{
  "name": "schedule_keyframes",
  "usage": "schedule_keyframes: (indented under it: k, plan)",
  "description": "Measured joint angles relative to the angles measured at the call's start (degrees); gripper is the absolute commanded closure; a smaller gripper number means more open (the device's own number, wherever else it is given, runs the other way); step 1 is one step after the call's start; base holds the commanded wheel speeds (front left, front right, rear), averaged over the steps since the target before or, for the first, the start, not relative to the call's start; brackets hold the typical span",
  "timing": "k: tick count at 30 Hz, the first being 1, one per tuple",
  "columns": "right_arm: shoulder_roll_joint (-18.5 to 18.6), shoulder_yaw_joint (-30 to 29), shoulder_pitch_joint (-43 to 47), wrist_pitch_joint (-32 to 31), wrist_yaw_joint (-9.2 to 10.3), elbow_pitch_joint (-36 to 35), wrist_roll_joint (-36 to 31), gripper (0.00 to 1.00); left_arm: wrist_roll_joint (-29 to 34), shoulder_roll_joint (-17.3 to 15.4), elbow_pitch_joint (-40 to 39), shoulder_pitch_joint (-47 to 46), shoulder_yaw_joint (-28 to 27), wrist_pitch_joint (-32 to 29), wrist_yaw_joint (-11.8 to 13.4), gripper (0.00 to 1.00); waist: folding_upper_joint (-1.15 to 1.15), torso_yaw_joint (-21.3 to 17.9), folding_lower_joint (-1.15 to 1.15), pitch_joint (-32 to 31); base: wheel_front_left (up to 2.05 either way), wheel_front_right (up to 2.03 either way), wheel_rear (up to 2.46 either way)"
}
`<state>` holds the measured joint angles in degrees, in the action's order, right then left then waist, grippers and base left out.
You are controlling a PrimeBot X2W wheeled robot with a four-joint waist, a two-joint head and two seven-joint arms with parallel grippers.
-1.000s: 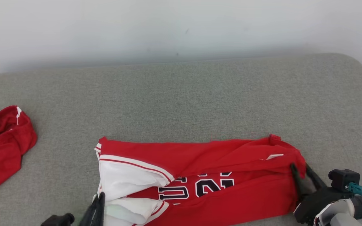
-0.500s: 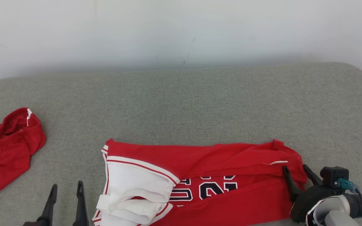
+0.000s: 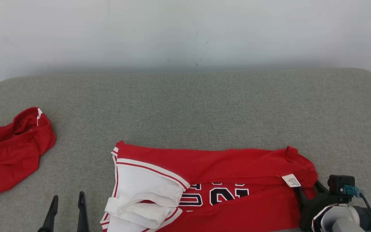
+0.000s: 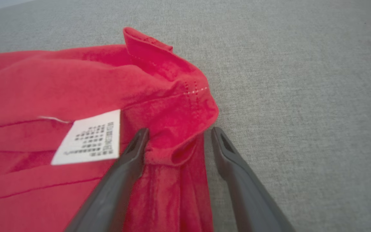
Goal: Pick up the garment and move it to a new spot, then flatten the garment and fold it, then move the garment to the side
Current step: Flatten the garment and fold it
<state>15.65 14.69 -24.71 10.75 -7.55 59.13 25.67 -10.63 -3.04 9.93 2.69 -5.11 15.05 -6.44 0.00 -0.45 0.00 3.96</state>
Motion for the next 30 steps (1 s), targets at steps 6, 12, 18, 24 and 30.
schedule_keyframes:
  k: [6, 12, 18, 24, 30]
  plan:
    - [-0.5, 1.9, -0.7, -0.3, 0.0, 0.6, 2.5, 1.0, -0.3, 0.1, 0.3, 0.0, -0.1, 0.0, -0.1, 0.0, 0.0, 0.0, 0.0, -0.3, 0.0, 0.0, 0.0]
    - [3.9, 2.8, -1.3, 0.7, -0.08, 2.1, 3.2, 1.0, -0.1, 0.1, 0.5, 0.6, 0.8, 0.0, 0.2, 0.0, 0.0, -0.5, 0.0, -1.3, 0.0, 0.0, 0.0]
    - [10.4, 0.5, -2.1, 2.0, -0.03, 4.6, 3.1, 1.0, 0.6, 0.1, 0.9, 1.1, 1.2, 0.0, 0.4, 0.0, 0.01, -0.8, 0.01, -2.4, 0.0, 0.0, 0.0]
    - [10.9, -0.1, -2.0, 2.9, -0.01, 1.7, 4.7, 1.0, 1.4, 0.1, 1.3, 2.1, 0.6, 0.0, 0.5, 0.0, 0.01, -1.5, 0.01, -3.5, 0.0, 0.0, 0.0]
    - [5.4, 4.9, 1.3, 0.1, 0.0, -15.4, 8.4, 1.0, 1.4, 0.1, 2.0, 3.0, -0.2, 0.0, 0.6, 0.0, 0.01, -2.4, 0.01, -4.3, 0.0, 0.0, 0.0]
